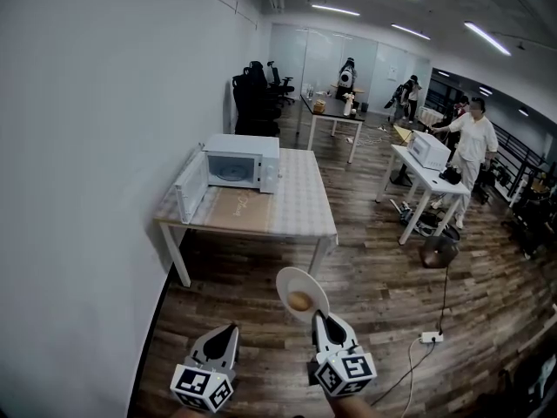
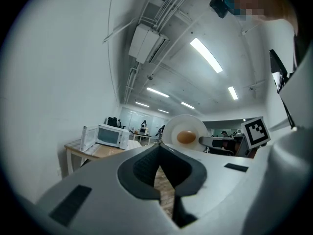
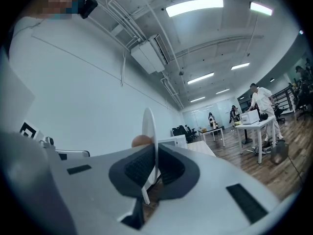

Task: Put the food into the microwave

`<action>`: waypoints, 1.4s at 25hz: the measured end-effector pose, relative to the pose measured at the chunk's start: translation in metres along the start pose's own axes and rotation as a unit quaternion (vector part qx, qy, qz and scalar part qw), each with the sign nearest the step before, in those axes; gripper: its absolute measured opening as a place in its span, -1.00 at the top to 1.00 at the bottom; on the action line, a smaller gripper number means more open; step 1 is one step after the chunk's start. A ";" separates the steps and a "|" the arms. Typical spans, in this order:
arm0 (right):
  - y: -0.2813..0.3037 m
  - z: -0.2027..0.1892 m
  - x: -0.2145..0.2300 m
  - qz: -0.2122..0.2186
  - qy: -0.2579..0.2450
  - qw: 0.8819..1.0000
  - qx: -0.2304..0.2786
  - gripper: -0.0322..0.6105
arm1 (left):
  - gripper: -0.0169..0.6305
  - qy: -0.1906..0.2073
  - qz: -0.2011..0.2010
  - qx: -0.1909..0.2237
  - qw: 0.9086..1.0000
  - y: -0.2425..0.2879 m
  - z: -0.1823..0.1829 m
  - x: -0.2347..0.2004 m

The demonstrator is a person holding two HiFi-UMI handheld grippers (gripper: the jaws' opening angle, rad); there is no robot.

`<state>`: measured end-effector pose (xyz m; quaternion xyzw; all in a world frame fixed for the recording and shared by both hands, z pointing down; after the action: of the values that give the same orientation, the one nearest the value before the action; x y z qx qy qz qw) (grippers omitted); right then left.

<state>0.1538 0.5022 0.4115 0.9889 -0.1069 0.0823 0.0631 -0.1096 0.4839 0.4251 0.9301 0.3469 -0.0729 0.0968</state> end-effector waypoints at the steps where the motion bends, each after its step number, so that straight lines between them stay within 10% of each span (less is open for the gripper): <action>1: 0.003 -0.001 -0.004 -0.002 0.001 1.000 -0.002 0.85 | 0.92 -0.001 -0.001 0.000 1.000 -0.002 0.000 -0.005; 17: 0.049 -0.012 -0.047 -0.020 -0.006 1.000 -0.004 0.85 | 0.92 -0.006 -0.026 0.014 1.000 0.000 0.004 -0.071; 35: 0.181 0.018 0.041 0.017 -0.003 1.000 0.011 0.85 | 0.92 0.009 0.017 -0.001 1.000 0.143 0.034 -0.114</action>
<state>0.1564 0.3161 0.4203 0.9878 -0.1231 0.0811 0.0499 -0.1032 0.2984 0.4333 0.9362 0.3323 -0.0626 0.0961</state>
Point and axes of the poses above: the fingertips, and each gripper's own axes: y forward along the fingers, x to its right, z out of its top, the point moved 9 cm from there along -y, backward along the fingers, and after that the axes turned 8 degrees about -x, right-handed, at the moved point
